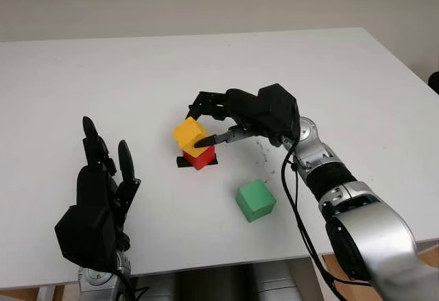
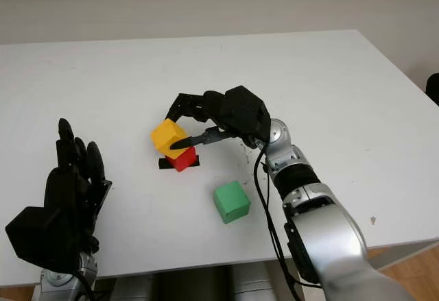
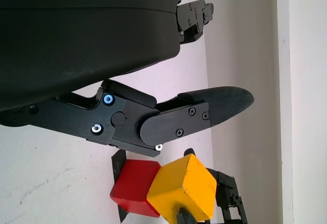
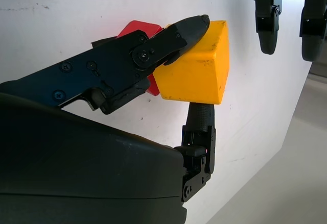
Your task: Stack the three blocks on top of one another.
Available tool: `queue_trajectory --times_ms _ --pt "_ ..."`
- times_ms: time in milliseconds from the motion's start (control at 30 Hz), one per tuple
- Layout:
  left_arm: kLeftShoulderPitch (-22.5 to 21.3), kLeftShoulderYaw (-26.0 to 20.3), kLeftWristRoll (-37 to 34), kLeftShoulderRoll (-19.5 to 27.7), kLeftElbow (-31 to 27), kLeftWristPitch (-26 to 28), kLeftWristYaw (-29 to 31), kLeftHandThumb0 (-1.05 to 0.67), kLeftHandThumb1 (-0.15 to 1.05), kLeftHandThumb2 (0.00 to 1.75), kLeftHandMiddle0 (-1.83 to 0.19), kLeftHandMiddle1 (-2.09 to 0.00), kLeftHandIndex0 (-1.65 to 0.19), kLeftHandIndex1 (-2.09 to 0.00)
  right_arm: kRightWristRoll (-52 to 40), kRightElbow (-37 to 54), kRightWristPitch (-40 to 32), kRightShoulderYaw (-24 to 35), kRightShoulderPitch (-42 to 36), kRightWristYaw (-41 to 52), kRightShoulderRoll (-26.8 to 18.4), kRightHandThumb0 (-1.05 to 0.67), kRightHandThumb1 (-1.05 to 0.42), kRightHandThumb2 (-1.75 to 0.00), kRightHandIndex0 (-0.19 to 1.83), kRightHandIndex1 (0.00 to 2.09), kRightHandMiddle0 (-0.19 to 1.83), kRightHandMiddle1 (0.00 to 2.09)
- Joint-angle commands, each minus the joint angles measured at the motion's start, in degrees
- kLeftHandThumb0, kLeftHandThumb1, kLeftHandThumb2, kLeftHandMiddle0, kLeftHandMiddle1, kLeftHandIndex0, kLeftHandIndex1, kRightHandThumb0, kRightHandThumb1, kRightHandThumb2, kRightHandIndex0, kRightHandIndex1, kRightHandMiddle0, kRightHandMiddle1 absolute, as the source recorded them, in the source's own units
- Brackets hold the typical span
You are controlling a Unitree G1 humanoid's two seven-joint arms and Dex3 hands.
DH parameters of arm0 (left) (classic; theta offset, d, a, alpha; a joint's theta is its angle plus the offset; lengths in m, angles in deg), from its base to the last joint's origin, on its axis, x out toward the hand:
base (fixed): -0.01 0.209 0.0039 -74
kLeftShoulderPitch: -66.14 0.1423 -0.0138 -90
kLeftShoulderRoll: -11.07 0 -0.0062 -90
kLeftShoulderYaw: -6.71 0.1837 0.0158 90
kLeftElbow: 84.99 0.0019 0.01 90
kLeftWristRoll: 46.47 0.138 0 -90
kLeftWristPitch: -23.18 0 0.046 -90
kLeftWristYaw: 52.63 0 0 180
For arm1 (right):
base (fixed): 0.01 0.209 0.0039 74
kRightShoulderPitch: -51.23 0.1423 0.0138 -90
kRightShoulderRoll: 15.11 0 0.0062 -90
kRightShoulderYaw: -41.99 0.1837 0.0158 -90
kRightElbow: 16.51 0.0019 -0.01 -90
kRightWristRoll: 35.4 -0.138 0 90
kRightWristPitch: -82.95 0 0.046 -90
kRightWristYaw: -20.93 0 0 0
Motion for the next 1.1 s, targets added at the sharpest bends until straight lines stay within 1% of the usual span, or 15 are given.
queue_trajectory --times_ms 0,200,300,433,567,700,867,933,1067 --pt "-0.02 0.19 0.08 -0.09 -0.26 -0.49 0.02 -0.71 1.05 0.65 0.17 -0.06 0.18 -0.05 0.14 -0.35 1.00 0.07 0.76 -0.20 -0.44 -0.55 -0.95 -0.05 0.23 0.05 0.37 1.59" --pt "-0.16 0.12 0.06 0.01 0.19 -1.13 0.17 -0.71 1.05 0.64 0.17 -0.06 0.18 -0.05 0.63 -0.69 1.57 -0.12 0.45 -0.78 -0.50 -0.54 -0.95 -0.05 0.23 0.06 0.37 1.58" --pt "0.01 0.15 0.40 0.04 -0.28 -0.32 0.00 -0.72 1.05 0.64 0.16 -0.06 0.18 -0.05 0.88 -0.76 1.80 -0.26 0.39 -1.17 -0.43 -0.54 -0.95 -0.05 0.23 0.06 0.36 1.58" --pt "0.20 0.12 -0.09 -0.02 -0.55 -0.28 0.31 -0.72 1.05 0.64 0.17 -0.05 0.18 -0.05 1.10 -1.12 2.04 -0.37 0.45 -1.49 -0.46 -0.55 -0.95 -0.06 0.23 0.06 0.36 1.58" --pt "0.34 0.35 0.91 0.18 -0.52 -0.59 0.00 -0.70 1.05 0.66 0.17 -0.05 0.18 -0.05 1.62 -1.49 2.56 -0.55 0.44 -2.02 -0.65 -0.56 -0.96 -0.06 0.24 0.06 0.36 1.58" --pt "0.37 0.20 0.30 0.02 -0.64 -0.49 0.36 -0.71 1.05 0.65 0.18 -0.05 0.18 -0.05 2.97 -1.62 2.88 -1.09 0.47 -3.23 -1.08 -0.57 -0.96 -0.05 0.24 0.06 0.35 1.57" --pt "0.62 0.16 0.64 0.17 -0.57 -0.71 0.22 -0.71 1.05 0.66 0.17 -0.06 0.17 -0.06 3.59 -1.67 3.64 -1.35 0.44 -4.06 -1.47 -0.55 -0.95 -0.05 0.24 0.06 0.34 1.55" --pt "0.61 -0.08 -0.33 -0.12 -0.64 -0.59 0.46 -0.71 1.05 0.65 0.17 -0.05 0.17 -0.06 3.79 -1.66 4.07 -1.46 0.36 -4.40 -1.58 -0.54 -0.95 -0.05 0.24 0.06 0.35 1.55" --pt "0.96 0.11 0.45 0.26 -0.86 -0.50 0.32 -0.71 1.05 0.65 0.16 -0.06 0.17 -0.06 4.33 -1.69 4.64 -1.78 0.25 -5.18 -1.68 -0.54 -0.95 -0.05 0.24 0.06 0.35 1.53"
